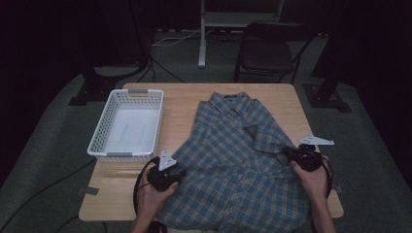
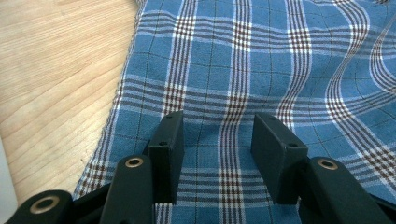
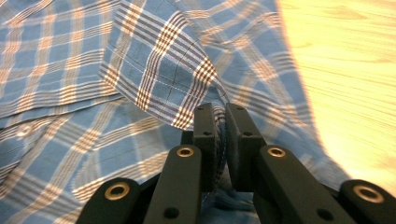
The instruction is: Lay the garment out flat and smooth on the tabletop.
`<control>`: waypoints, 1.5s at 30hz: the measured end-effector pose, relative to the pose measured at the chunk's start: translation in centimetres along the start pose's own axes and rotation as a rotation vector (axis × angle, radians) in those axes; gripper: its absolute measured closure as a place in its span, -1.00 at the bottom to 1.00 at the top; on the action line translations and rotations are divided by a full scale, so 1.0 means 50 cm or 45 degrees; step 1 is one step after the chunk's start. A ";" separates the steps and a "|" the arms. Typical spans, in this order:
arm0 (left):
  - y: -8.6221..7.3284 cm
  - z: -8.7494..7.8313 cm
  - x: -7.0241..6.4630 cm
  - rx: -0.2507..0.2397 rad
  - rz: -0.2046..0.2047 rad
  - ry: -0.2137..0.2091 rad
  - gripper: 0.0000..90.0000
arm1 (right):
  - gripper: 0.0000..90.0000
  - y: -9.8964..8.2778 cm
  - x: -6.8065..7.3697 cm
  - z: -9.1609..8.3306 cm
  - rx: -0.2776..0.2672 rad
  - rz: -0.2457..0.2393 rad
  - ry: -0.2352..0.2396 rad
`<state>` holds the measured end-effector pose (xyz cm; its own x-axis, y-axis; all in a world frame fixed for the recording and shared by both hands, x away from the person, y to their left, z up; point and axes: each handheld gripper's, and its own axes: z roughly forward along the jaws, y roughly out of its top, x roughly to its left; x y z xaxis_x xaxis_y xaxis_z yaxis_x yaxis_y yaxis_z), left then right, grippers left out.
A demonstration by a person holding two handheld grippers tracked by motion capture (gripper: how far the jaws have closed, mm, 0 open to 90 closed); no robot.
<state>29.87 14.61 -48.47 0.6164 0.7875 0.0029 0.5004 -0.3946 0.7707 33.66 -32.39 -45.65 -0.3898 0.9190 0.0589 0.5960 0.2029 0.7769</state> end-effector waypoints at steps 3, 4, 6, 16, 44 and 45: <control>0.000 0.000 0.001 -0.001 -0.004 -0.002 0.22 | 0.85 -0.008 -0.024 -0.011 -0.020 0.062 -0.035; 0.000 0.000 0.001 -0.001 -0.004 -0.001 0.23 | 0.85 -0.011 -0.032 -0.015 -0.024 0.086 -0.048; 0.000 0.000 0.000 -0.001 -0.004 0.000 0.23 | 0.85 -0.018 -0.048 -0.022 -0.035 0.130 -0.071; 0.000 0.000 0.001 -0.002 -0.013 -0.001 0.23 | 0.84 -0.054 -0.093 -0.045 -0.043 0.244 -0.168; -0.001 -0.001 0.003 -0.002 -0.021 0.002 0.23 | 0.82 -0.093 -0.142 -0.060 -0.031 0.357 -0.288; -0.001 -0.001 0.003 -0.003 -0.022 0.002 0.23 | 0.82 -0.095 -0.145 -0.062 -0.035 0.367 -0.295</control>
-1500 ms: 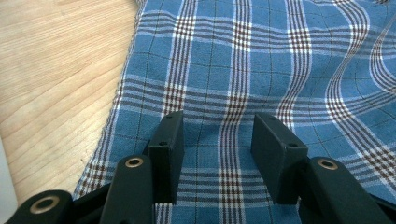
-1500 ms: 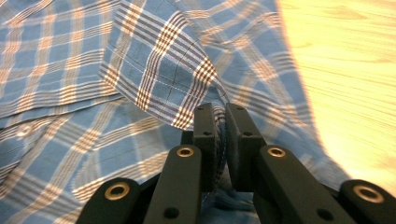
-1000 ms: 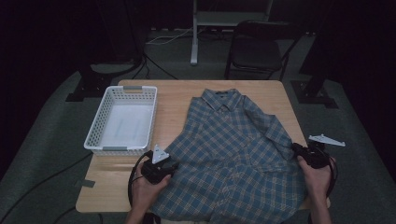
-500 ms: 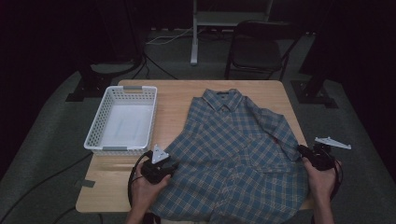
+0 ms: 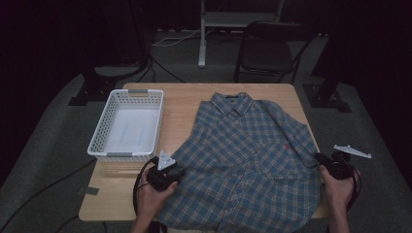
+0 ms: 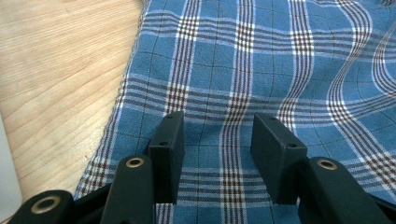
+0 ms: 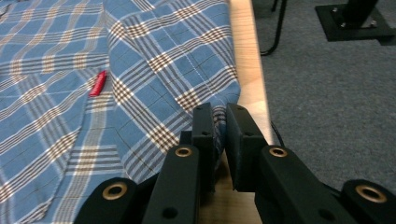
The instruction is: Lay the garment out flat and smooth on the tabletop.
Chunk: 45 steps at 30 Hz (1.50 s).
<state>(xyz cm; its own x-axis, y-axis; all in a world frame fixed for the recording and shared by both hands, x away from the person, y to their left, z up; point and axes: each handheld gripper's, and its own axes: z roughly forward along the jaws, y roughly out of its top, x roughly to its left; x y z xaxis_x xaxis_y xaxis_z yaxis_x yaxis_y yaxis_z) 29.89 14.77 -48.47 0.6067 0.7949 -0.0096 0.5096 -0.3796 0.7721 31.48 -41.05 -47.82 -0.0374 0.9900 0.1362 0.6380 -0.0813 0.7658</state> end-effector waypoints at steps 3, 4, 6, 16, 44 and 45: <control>0.000 0.000 0.000 0.001 -0.002 0.001 0.23 | 0.81 0.000 -0.009 -0.006 -0.014 0.029 -0.031; 0.000 0.000 0.000 0.000 -0.003 0.004 0.23 | 0.81 0.000 -0.011 -0.008 -0.017 0.037 -0.040; 0.000 -0.001 0.001 0.000 -0.007 0.004 0.23 | 0.81 0.000 -0.015 -0.012 -0.024 0.046 -0.058; -0.001 -0.001 0.002 0.001 -0.010 0.007 0.23 | 0.72 -0.012 -0.034 -0.020 -0.018 0.056 -0.212; -0.002 -0.002 -0.005 0.001 0.012 0.026 0.28 | 0.34 -0.034 0.097 -0.018 0.070 -0.326 0.045; -0.002 -0.002 -0.005 0.000 0.015 0.021 0.32 | 0.34 -0.036 0.097 -0.016 0.080 -0.330 0.044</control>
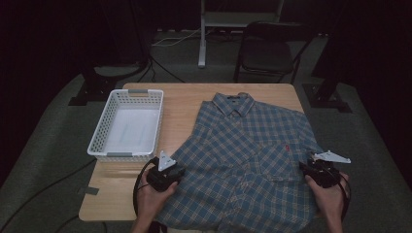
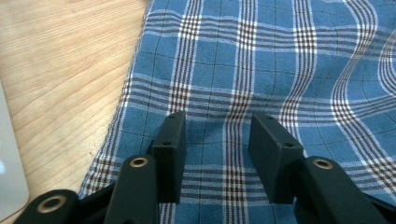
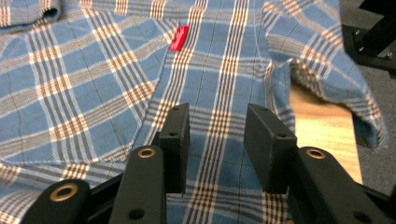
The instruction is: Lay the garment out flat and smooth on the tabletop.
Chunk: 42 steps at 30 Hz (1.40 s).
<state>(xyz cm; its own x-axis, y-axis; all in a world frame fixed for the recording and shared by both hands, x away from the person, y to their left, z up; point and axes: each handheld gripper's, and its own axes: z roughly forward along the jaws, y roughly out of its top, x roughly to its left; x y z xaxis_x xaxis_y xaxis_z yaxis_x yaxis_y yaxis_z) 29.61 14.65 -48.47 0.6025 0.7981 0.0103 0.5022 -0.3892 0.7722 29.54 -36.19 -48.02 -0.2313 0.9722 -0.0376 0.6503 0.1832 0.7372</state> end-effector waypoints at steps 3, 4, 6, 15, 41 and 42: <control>-0.002 -0.003 -0.003 -0.003 0.008 -0.022 0.61 | 0.40 -0.005 0.000 0.004 0.006 -0.004 0.009; -0.003 -0.005 -0.004 -0.001 0.005 -0.028 0.72 | 0.46 -0.005 -0.001 0.004 0.004 0.000 0.021; -0.003 -0.008 -0.007 0.013 0.005 -0.033 0.89 | 0.64 -0.004 -0.001 0.005 0.004 -0.002 0.044; -0.020 -0.038 -0.008 0.053 -0.013 -0.048 0.96 | 0.98 0.006 0.000 0.013 0.013 -0.037 0.055; -0.007 -0.087 -0.006 -0.031 -0.089 0.016 0.14 | 0.73 0.014 -0.006 -0.007 -0.040 0.011 0.009; 0.002 -0.084 -0.006 -0.036 -0.077 0.021 0.14 | 0.70 0.014 -0.005 -0.009 -0.043 0.007 0.008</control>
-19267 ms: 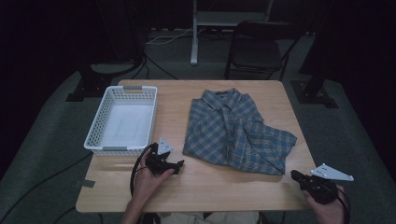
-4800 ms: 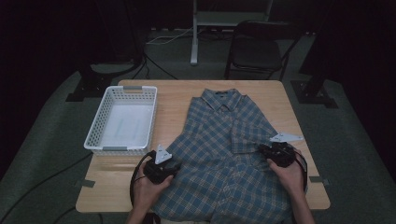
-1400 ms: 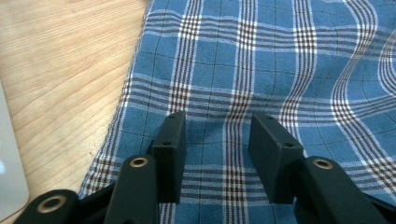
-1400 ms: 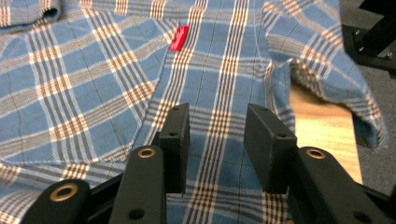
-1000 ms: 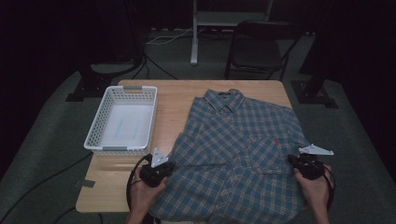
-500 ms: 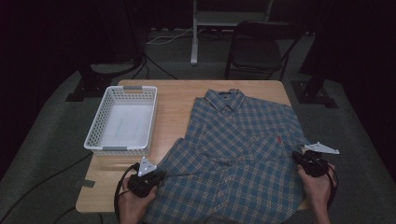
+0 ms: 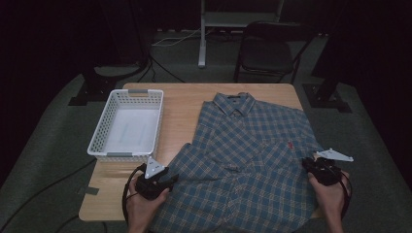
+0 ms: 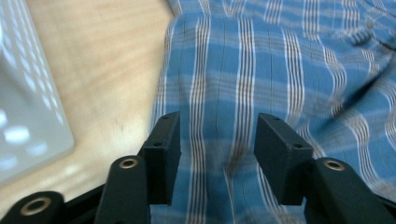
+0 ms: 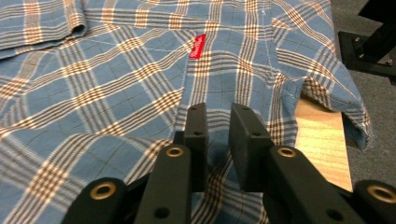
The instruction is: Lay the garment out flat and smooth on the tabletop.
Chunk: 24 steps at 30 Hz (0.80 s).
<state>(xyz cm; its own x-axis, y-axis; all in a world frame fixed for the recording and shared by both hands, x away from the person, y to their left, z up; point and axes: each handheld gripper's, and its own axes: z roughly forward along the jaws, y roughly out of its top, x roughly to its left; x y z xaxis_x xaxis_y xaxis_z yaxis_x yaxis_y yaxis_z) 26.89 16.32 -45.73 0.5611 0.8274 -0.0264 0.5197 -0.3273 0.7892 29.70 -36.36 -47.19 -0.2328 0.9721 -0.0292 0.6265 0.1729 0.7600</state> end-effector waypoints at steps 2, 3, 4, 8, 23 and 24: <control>0.011 0.011 0.002 0.006 0.012 0.011 0.11 | 0.66 -0.001 0.005 -0.006 -0.002 -0.004 0.004; 0.016 0.021 0.006 0.016 0.014 0.012 0.11 | 0.65 -0.002 0.006 -0.008 -0.001 -0.007 0.004; 0.019 0.027 0.008 0.017 0.011 0.011 0.10 | 0.64 -0.003 0.008 -0.012 -0.001 -0.008 0.006; 0.032 0.046 0.016 0.016 -0.001 0.014 0.07 | 0.59 -0.007 0.011 -0.022 -0.003 -0.004 0.012; 0.088 0.121 0.029 0.010 0.007 -0.014 -0.02 | 0.44 -0.045 0.018 -0.042 0.058 0.001 0.037; 0.090 0.125 0.030 0.014 0.009 -0.015 -0.03 | 0.44 -0.047 0.017 -0.046 0.055 0.005 0.036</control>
<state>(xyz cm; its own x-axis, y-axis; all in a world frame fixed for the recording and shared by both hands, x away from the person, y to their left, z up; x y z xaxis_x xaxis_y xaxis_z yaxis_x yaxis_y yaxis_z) 34.08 13.24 -46.07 0.5722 0.8197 -0.0279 0.5224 -0.3380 0.7828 26.31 -36.33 -47.52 -0.2506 0.9681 -0.0072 0.6591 0.1760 0.7312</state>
